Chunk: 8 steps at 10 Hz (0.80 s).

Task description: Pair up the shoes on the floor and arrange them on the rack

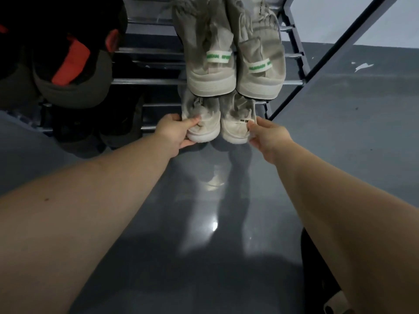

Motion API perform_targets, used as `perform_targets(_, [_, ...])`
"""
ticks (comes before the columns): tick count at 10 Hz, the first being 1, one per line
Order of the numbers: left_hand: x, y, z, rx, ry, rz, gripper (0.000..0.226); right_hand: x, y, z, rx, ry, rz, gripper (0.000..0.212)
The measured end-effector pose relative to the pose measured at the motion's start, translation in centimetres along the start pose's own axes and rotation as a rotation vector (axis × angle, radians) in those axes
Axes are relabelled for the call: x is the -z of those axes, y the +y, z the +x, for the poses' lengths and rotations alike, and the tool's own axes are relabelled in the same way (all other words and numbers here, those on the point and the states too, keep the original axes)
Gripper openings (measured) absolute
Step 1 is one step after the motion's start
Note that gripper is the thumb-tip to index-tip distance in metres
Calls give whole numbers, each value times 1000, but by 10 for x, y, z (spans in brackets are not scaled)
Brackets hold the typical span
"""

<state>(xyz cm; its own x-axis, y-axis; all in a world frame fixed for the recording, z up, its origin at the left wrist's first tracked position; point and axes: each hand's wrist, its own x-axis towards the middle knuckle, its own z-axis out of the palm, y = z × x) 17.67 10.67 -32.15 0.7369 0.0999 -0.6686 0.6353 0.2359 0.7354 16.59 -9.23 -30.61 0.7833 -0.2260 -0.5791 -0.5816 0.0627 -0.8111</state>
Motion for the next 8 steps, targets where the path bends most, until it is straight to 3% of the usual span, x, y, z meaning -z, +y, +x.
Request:
perform_targets(2, [-1,-11,22,-2,39,125,36,-12,9,22,8,113,-196,37])
perform_targets(3, [6,-19,24,-127,88,301,33,-15,17,25,14,139,-224,25])
perform_targets(5, [9,-21,21,-229,123,443,60,-21,19,25,47,173,-292,21])
perform_targets(6, [13,-23,13,-267,120,562,72,-24,16,16,68,153,-401,31])
perform_targets(7, [27,-24,-2,-312,142,757,77,-27,13,3,111,123,-605,56])
perform_targets(8, [42,-20,-34,-338,116,952,78,-31,7,-27,177,71,-857,67])
